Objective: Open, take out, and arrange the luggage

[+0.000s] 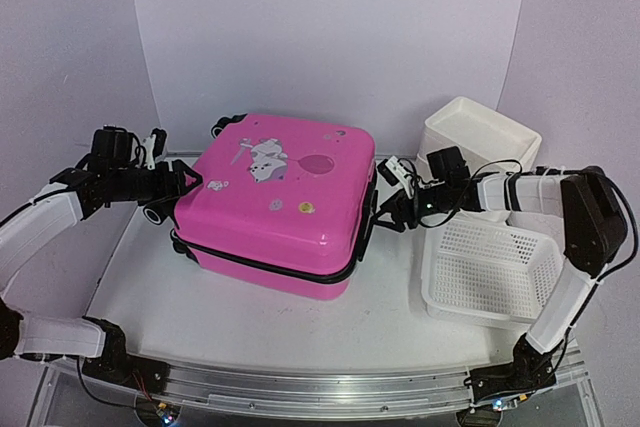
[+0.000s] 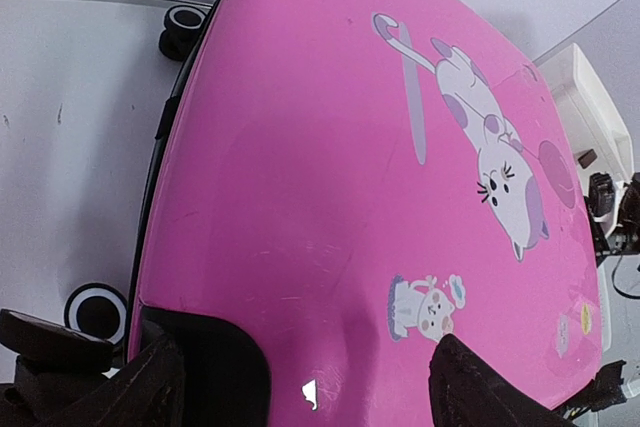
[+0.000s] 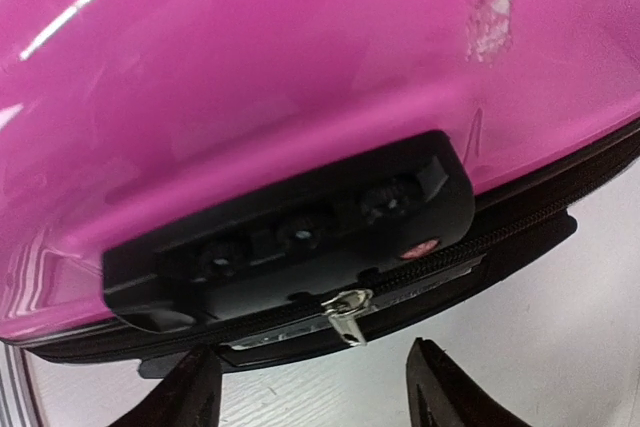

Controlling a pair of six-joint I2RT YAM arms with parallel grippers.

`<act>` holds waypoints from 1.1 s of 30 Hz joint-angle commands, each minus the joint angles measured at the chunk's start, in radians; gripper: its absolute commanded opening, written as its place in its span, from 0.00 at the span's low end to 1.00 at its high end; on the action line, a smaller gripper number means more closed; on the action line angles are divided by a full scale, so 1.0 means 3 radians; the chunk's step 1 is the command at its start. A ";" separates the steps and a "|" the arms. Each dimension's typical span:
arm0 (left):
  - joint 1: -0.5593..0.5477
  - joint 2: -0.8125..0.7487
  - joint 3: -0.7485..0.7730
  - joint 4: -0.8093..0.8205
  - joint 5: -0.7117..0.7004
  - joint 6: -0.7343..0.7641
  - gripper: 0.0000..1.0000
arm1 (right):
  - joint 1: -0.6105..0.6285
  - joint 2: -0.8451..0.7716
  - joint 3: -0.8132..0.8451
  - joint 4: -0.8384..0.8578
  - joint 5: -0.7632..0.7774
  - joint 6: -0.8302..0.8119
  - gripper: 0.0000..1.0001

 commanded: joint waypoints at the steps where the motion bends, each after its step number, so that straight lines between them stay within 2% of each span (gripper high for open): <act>1: -0.0109 -0.0023 -0.0146 -0.0628 0.0412 -0.0164 0.84 | -0.0132 0.0235 -0.0010 0.0506 -0.0558 -0.0423 0.60; 5: -0.0110 -0.0023 -0.0113 -0.0637 0.0445 -0.0168 0.84 | -0.0132 0.0382 0.0030 0.0611 -0.0827 -0.0514 0.55; 9: -0.0110 -0.0016 -0.0090 -0.0640 0.0458 -0.0168 0.84 | -0.0132 0.0438 0.0040 0.0795 -0.0810 -0.0443 0.54; 14: -0.0113 -0.0004 -0.0074 -0.0641 0.0476 -0.0184 0.84 | -0.0132 0.0606 0.0143 0.0849 -0.0829 -0.0397 0.48; 24: -0.0133 -0.0005 -0.0099 -0.0637 0.0455 -0.0199 0.84 | -0.0130 0.0510 -0.0136 0.1310 -0.0931 -0.0110 0.11; 33: -0.0152 -0.0007 -0.0081 -0.0633 0.0436 -0.0224 0.84 | -0.0051 0.0166 -0.0540 0.1312 -0.0774 0.0349 0.00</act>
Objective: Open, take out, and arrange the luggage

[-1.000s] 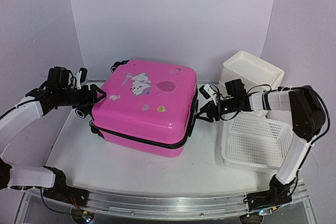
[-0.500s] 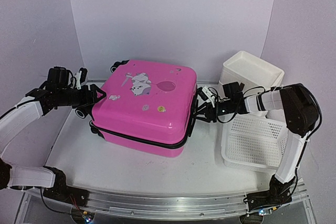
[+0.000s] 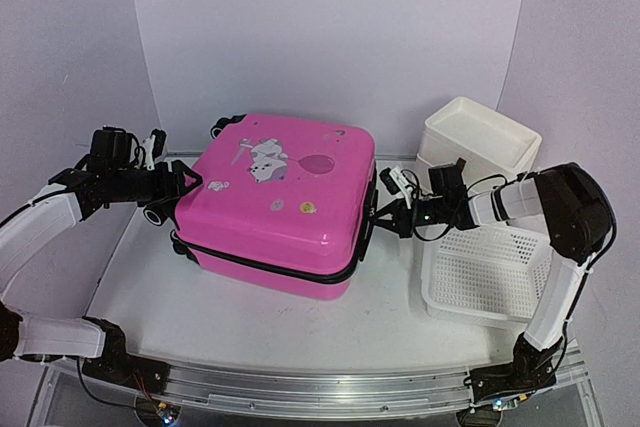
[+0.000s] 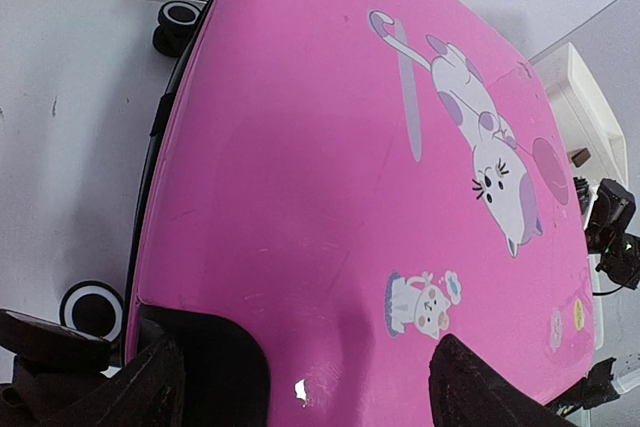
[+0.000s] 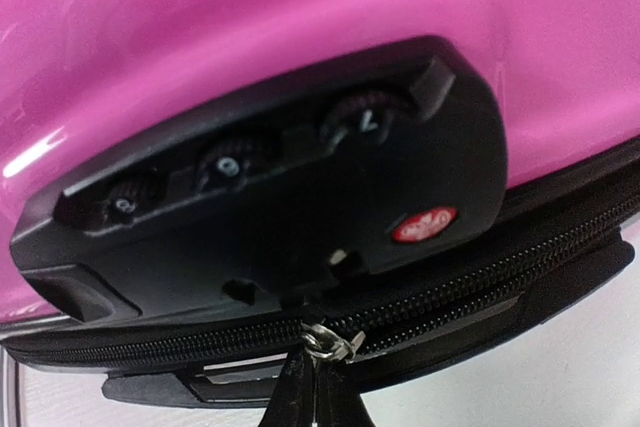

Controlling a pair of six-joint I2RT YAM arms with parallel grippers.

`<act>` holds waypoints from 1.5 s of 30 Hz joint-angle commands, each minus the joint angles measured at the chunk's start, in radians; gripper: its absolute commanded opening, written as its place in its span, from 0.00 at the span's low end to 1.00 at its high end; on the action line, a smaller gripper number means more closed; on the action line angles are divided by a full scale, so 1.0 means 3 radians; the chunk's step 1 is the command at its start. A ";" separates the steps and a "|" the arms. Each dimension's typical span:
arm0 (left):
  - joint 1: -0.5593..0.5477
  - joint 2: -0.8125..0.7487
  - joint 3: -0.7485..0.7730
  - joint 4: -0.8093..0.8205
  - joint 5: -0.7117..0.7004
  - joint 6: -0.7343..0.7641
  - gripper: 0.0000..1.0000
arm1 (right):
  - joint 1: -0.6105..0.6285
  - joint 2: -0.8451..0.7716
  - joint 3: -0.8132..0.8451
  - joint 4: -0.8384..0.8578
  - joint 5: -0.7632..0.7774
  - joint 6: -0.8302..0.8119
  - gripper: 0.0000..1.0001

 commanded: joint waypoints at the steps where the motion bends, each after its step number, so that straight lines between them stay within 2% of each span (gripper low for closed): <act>1: -0.0145 0.0038 -0.0067 -0.0595 0.0388 -0.0180 0.84 | 0.0126 -0.0370 -0.0238 0.0051 -0.0027 0.0266 0.00; 11: -0.0164 0.0053 -0.0070 -0.0574 0.0376 -0.0203 0.84 | 0.0609 -0.0824 -0.0565 -0.0030 -0.0304 0.0717 0.00; 12: -0.0164 0.0058 -0.0079 -0.0562 0.0379 -0.0200 0.84 | 0.0611 -0.0859 -0.0601 -0.0035 -0.0142 0.0824 0.01; 14: -0.0166 0.0057 -0.0093 -0.0557 0.0383 -0.0193 0.84 | 0.0611 -0.0979 -0.0723 -0.0103 0.0480 0.0932 0.27; 16: -0.0166 0.0039 -0.0106 -0.0553 0.0379 -0.0188 0.84 | 0.0618 -0.1107 -0.0826 -0.0298 0.1162 0.0871 0.48; 20: -0.0167 0.0004 -0.0112 -0.0554 0.0381 -0.0184 0.84 | 0.0722 -0.1351 -0.1028 -0.0298 0.2034 0.0609 0.71; 22: -0.0166 -0.0011 -0.0117 -0.0554 0.0378 -0.0186 0.84 | 0.0774 -0.1424 -0.1105 -0.0232 0.2271 0.0398 0.74; 27: -0.0166 -0.0025 -0.0103 -0.0551 0.0365 -0.0188 0.84 | 0.0823 -0.1490 -0.1213 0.0074 0.2535 0.0196 0.72; 32: -0.0166 -0.0033 -0.0087 -0.0548 0.0370 -0.0177 0.84 | 0.1002 -0.1491 -0.1311 0.0457 0.2530 0.0129 0.62; 36: -0.0167 -0.0055 -0.0087 -0.0550 0.0376 -0.0172 0.84 | 0.1088 -0.1446 -0.1345 0.0727 0.2671 0.0145 0.49; 45: -0.0167 -0.0115 -0.0092 -0.0548 0.0369 -0.0172 0.84 | 0.1357 -0.1128 -0.1187 0.0988 0.3229 0.0024 0.45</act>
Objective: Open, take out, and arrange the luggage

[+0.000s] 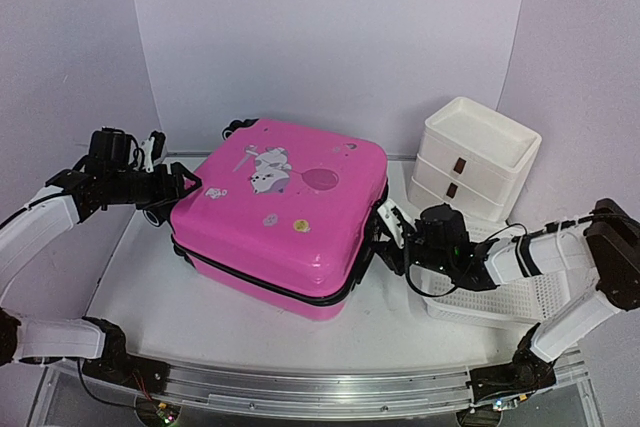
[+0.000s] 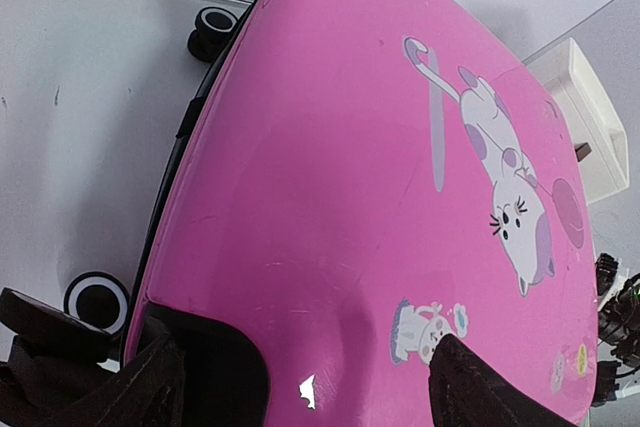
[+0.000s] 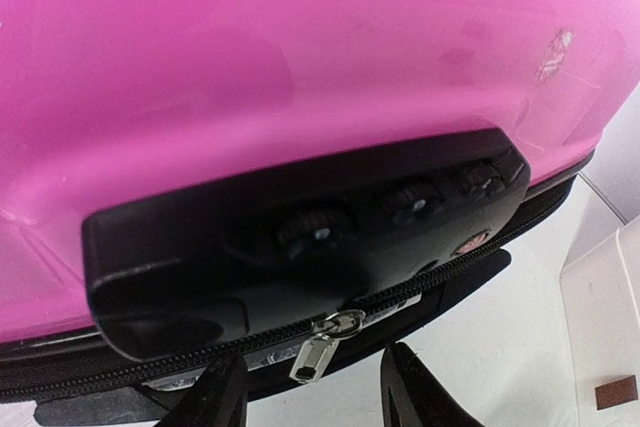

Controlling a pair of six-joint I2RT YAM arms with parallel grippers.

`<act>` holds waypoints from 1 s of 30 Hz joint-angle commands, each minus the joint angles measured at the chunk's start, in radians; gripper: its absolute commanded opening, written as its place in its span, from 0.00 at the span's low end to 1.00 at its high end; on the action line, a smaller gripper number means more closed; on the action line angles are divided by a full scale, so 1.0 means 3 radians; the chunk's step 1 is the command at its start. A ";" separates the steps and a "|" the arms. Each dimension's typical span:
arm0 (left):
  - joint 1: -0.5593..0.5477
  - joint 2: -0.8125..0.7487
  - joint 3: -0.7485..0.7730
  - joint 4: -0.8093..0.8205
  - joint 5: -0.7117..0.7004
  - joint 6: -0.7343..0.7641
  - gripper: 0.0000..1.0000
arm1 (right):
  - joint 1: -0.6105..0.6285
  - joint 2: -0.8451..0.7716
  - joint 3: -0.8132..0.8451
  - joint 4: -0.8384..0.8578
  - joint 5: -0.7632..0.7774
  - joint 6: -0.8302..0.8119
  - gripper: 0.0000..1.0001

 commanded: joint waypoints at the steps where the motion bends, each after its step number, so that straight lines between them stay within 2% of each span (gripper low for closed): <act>1: -0.0118 -0.0032 -0.0091 -0.0462 0.0423 -0.0139 0.84 | 0.0120 0.0203 0.0172 0.0372 0.0426 -0.0095 0.45; 6: -0.0120 -0.0045 -0.0094 -0.0465 0.0425 -0.0142 0.84 | 0.0193 0.0419 0.0130 0.0861 0.0965 -0.0202 0.37; 10: -0.0118 -0.0054 -0.0099 -0.0466 0.0421 -0.0137 0.84 | 0.0193 0.0523 0.0150 0.1032 0.1107 -0.0276 0.33; 17: -0.0118 -0.0025 -0.0112 -0.0462 0.0407 -0.0126 0.84 | 0.0155 0.0663 0.0264 0.1120 0.1029 -0.0392 0.33; 23: -0.0119 -0.0038 -0.0124 -0.0466 0.0398 -0.0116 0.84 | -0.0103 0.0685 0.0259 0.1154 0.0621 -0.0043 0.30; 30: -0.0118 -0.0035 -0.0125 -0.0467 0.0402 -0.0118 0.84 | -0.0257 0.0718 0.0245 0.1251 0.0445 0.0083 0.27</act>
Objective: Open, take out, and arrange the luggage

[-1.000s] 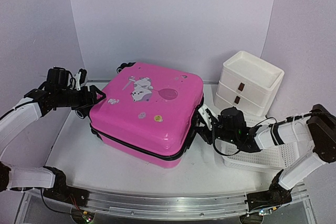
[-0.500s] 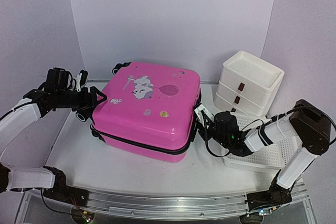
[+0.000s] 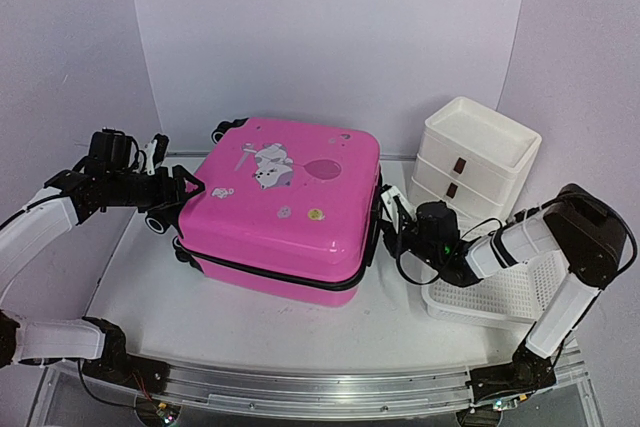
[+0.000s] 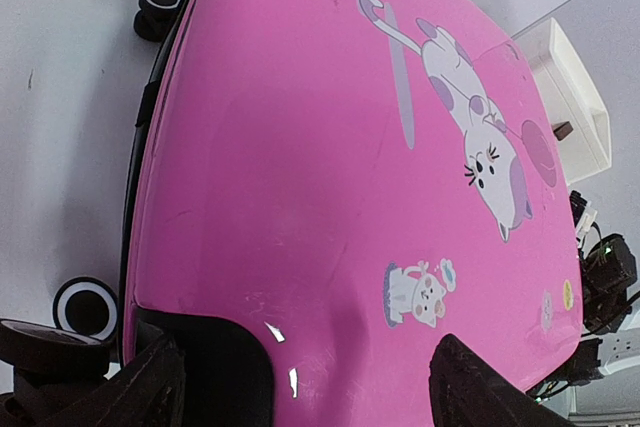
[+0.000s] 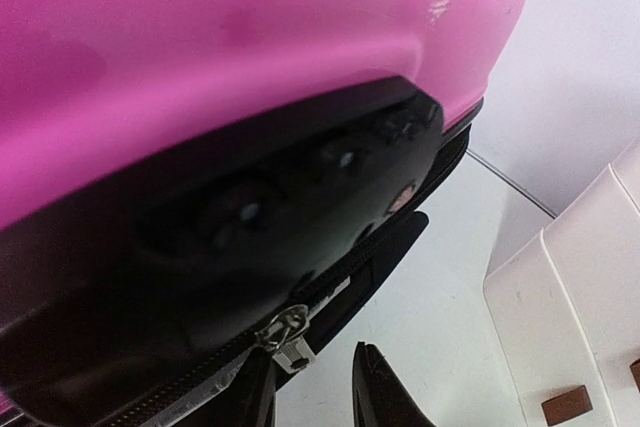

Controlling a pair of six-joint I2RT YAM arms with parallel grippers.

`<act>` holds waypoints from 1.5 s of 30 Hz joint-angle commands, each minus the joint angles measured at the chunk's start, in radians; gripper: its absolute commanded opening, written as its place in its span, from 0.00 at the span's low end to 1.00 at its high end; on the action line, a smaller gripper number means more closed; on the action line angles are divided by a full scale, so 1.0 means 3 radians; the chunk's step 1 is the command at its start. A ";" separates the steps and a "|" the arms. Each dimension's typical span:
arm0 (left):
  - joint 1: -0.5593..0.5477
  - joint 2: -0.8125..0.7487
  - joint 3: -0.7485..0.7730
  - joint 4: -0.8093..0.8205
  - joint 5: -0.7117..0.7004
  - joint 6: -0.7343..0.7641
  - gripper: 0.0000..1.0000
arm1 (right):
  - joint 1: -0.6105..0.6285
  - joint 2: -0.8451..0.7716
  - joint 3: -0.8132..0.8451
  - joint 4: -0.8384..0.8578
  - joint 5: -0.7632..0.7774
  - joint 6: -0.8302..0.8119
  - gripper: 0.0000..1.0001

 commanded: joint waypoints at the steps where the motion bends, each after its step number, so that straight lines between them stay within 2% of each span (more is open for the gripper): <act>1: -0.0072 0.0021 -0.0122 -0.0353 0.0229 -0.0094 0.84 | -0.0093 0.0017 0.0102 0.0307 -0.0194 0.0177 0.27; 4: -0.0075 0.0022 -0.0113 -0.0354 0.0237 -0.0093 0.84 | -0.0170 0.0041 0.0090 0.0362 -0.0272 0.0216 0.27; 13: -0.0076 0.0014 -0.0082 -0.0353 0.0254 -0.0084 0.84 | -0.0311 0.0222 0.0178 0.0362 -0.1533 -0.0050 0.30; 18: -0.0075 0.0017 -0.0083 -0.0359 0.0259 -0.0083 0.84 | -0.0346 0.0271 0.0225 0.0363 -0.1445 -0.0073 0.27; 23: -0.0073 0.0019 -0.0075 -0.0361 0.0243 -0.0083 0.84 | -0.0370 0.0320 0.0300 0.0358 -0.1620 -0.0010 0.16; 27: -0.0072 0.0025 -0.0100 -0.0359 0.0241 -0.0103 0.84 | -0.0370 0.0220 0.0268 0.0307 -0.1834 0.0166 0.01; 32: -0.0075 0.0019 -0.0116 -0.0359 0.0217 -0.0104 0.84 | -0.0361 -0.0161 0.0166 -0.0246 -0.2111 0.0449 0.00; 36: -0.0073 0.0020 -0.0108 -0.0358 0.0180 -0.0118 0.84 | -0.0300 -0.0651 0.0204 -0.1212 -0.2323 0.0616 0.00; 39: -0.0072 0.0028 -0.0094 -0.0358 0.0168 -0.0124 0.84 | -0.0093 -0.0939 0.0207 -0.1830 -0.2323 0.0484 0.00; 45: -0.0075 0.0028 -0.0105 -0.0362 0.0157 -0.0143 0.84 | 0.0308 -0.1257 -0.0004 -0.2020 -0.2166 0.0711 0.00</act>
